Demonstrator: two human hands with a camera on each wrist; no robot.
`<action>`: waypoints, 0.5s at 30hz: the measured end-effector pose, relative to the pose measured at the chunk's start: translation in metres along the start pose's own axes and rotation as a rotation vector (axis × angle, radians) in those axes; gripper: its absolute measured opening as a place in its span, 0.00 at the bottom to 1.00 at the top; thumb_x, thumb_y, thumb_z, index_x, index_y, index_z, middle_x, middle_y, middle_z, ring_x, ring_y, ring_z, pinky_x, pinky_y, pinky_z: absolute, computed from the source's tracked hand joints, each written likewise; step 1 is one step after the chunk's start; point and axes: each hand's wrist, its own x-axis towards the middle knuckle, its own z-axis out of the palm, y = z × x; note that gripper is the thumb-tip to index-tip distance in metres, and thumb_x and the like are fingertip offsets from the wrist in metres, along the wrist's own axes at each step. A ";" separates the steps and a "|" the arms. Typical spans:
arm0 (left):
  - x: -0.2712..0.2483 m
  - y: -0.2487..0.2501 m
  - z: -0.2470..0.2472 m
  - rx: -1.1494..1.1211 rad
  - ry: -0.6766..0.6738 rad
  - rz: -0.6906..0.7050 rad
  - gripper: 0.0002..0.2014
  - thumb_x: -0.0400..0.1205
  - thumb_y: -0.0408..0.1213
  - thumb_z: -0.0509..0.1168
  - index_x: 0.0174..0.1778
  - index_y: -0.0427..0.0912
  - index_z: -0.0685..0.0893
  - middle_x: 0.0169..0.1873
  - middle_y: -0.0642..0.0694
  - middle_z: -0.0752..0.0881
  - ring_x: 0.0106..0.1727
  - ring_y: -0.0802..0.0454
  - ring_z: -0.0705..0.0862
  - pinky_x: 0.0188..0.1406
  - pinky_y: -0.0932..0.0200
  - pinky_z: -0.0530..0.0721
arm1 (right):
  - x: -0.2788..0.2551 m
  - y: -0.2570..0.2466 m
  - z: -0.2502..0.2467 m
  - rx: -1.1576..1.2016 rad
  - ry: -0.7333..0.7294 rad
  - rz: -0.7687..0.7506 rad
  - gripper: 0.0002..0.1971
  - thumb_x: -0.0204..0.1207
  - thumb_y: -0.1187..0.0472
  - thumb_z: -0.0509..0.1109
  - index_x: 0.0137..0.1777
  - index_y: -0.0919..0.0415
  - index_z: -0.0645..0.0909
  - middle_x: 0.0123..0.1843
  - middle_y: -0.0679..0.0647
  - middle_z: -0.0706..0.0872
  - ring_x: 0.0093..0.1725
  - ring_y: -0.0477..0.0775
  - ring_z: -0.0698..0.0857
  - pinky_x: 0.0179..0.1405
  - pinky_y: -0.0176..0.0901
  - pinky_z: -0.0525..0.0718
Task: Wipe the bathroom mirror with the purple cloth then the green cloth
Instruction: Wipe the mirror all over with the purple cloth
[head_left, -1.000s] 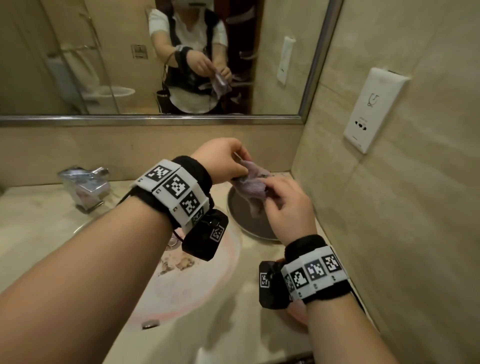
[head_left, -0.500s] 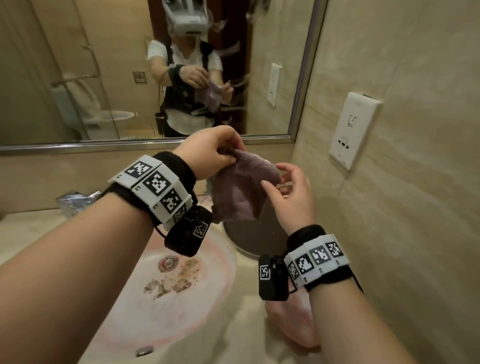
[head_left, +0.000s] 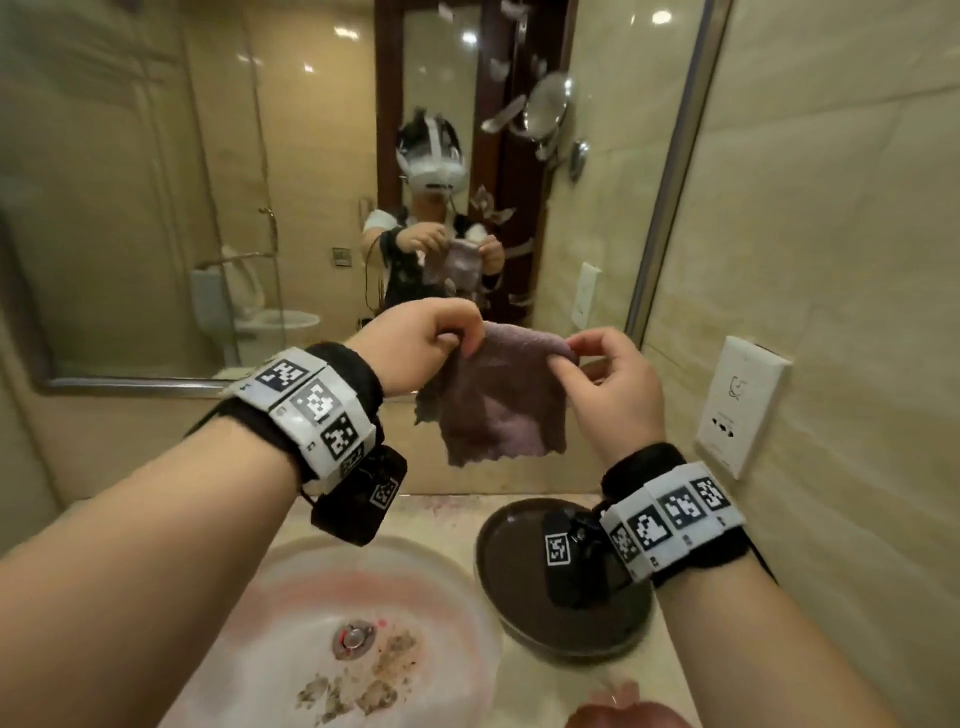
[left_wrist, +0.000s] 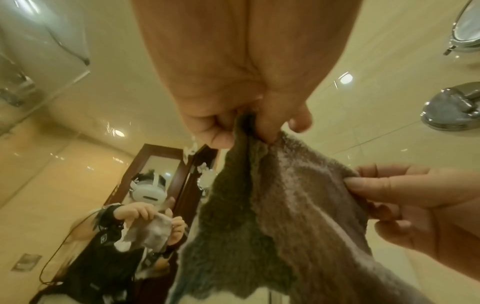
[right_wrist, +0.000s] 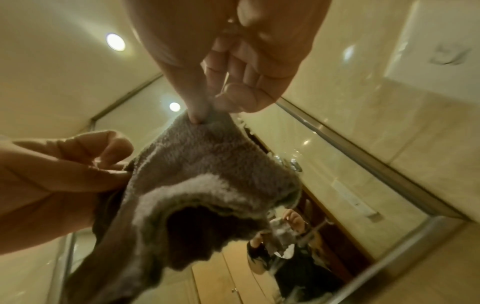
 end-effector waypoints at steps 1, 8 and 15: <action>0.003 -0.002 -0.010 0.015 0.010 0.005 0.20 0.81 0.25 0.57 0.31 0.56 0.74 0.39 0.54 0.78 0.43 0.52 0.77 0.36 0.62 0.70 | 0.009 -0.009 0.002 0.013 -0.012 -0.017 0.05 0.73 0.58 0.73 0.42 0.48 0.79 0.38 0.44 0.83 0.37 0.42 0.81 0.37 0.37 0.80; 0.031 -0.023 -0.073 0.052 0.140 0.002 0.06 0.82 0.35 0.62 0.51 0.49 0.82 0.44 0.58 0.76 0.48 0.61 0.74 0.44 0.73 0.67 | 0.074 -0.067 0.031 -0.023 -0.090 -0.097 0.04 0.74 0.56 0.72 0.44 0.50 0.79 0.34 0.40 0.81 0.34 0.37 0.78 0.31 0.27 0.74; 0.088 -0.051 -0.127 0.108 0.280 0.022 0.11 0.79 0.33 0.67 0.55 0.48 0.76 0.61 0.48 0.75 0.57 0.55 0.74 0.56 0.64 0.74 | 0.164 -0.119 0.067 -0.002 -0.124 -0.081 0.05 0.72 0.56 0.73 0.40 0.50 0.79 0.38 0.43 0.83 0.45 0.48 0.84 0.48 0.43 0.84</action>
